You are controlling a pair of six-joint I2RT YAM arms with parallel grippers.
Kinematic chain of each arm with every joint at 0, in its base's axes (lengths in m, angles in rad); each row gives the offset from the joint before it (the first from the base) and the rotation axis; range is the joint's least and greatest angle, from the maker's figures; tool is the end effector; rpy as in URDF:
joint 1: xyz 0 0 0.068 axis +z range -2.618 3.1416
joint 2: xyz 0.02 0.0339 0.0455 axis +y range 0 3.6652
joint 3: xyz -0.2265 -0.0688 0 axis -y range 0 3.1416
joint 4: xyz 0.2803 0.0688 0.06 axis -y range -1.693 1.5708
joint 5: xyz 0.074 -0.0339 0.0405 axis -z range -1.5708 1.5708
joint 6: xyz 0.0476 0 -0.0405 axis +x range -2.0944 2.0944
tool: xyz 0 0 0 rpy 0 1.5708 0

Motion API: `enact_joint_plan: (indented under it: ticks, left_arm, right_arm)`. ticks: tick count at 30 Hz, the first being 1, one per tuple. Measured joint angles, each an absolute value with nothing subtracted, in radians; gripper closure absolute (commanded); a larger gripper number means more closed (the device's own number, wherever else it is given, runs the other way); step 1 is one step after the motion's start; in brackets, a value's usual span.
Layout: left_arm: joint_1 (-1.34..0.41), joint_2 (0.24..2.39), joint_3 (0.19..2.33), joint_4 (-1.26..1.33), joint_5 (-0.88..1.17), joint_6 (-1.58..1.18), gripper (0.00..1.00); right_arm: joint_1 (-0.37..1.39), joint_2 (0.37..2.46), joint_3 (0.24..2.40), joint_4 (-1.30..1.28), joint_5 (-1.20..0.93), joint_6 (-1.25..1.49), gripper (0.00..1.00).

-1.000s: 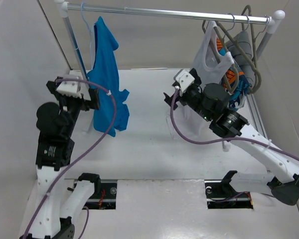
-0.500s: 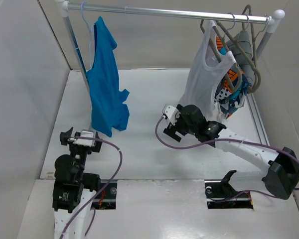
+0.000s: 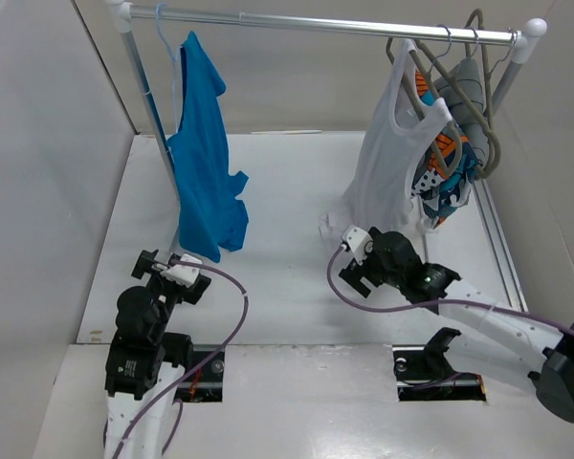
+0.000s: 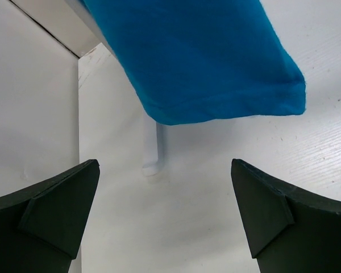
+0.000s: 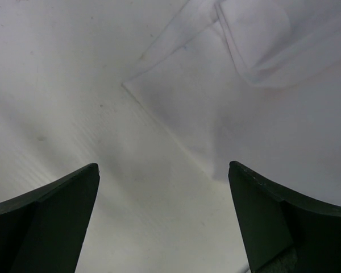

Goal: Place the t-shirt on the hanger
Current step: Hang the hanger with tshirt onto the clothesline

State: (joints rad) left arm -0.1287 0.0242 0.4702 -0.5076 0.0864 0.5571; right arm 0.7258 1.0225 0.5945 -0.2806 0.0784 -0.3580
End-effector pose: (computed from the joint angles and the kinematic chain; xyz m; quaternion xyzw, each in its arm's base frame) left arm 0.1401 -0.0223 0.2865 0.2726 0.6755 0.1147 0.6754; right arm 0.2075 0.1791 0.1660 -0.4542 0.7862 0.0414 0.4170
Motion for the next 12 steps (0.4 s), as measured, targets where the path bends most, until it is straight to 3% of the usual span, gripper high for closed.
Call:
enact_joint_plan:
  ticks: [12]
  left_arm:
    - [-0.129, 0.042, 0.471, -0.515, 0.086, 0.562, 0.0]
  right_arm:
    - [0.691, 0.734, 0.456, -0.316, 0.125, -0.325, 0.0]
